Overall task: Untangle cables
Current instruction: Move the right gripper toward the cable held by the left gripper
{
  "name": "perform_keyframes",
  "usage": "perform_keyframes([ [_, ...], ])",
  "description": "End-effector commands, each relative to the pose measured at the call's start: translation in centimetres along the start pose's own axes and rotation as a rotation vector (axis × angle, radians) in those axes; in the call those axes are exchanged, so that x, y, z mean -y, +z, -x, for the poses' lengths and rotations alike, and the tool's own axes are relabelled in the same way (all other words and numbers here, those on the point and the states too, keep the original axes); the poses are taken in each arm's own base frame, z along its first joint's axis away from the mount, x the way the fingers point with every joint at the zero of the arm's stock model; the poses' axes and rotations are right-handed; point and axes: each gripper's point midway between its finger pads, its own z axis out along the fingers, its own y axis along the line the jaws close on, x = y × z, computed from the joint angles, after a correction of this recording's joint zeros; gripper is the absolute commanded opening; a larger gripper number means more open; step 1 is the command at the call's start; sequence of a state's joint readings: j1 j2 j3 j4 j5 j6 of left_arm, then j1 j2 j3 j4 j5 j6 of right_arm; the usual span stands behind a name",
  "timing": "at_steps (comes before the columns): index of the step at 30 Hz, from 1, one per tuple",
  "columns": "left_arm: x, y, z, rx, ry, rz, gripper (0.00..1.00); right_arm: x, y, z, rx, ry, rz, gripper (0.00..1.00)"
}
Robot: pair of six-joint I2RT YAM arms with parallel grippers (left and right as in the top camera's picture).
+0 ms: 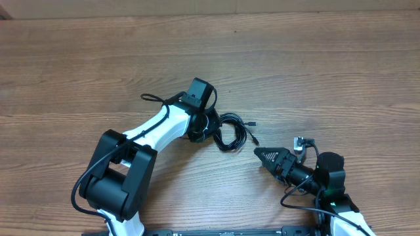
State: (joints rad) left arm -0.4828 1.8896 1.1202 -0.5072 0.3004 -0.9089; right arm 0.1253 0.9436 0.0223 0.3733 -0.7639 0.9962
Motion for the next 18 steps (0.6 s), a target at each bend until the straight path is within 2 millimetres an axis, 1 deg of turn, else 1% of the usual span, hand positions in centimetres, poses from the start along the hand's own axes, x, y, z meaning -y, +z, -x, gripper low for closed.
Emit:
perform_keyframes([
  [1,-0.4,0.5,-0.4,-0.022,0.002,0.008,0.04,-0.9,0.3,0.3,-0.011,-0.022,0.027,0.90],
  [5,-0.4,0.5,-0.4,-0.024,0.002,0.006,0.05,-0.7,0.5,0.5,-0.009,-0.017,0.024,0.70],
  [8,-0.4,0.5,-0.4,-0.023,0.003,0.007,0.04,-0.9,0.5,0.7,-0.001,-0.001,0.031,0.58],
  [9,-0.4,0.5,-0.4,-0.023,0.003,0.006,0.05,-1.0,0.5,0.8,0.005,0.006,0.033,0.56],
  [13,-0.3,0.5,-0.4,-0.023,0.003,0.006,0.04,-0.9,0.9,1.4,0.053,0.024,0.011,0.56],
  [15,-0.4,0.5,-0.4,-0.023,0.003,0.006,0.04,-0.8,1.3,1.3,0.077,0.031,-0.012,0.55],
  [18,-0.3,0.5,-0.4,-0.024,0.003,0.005,0.04,-1.1,2.2,1.0,0.107,-0.009,-0.039,0.55],
])
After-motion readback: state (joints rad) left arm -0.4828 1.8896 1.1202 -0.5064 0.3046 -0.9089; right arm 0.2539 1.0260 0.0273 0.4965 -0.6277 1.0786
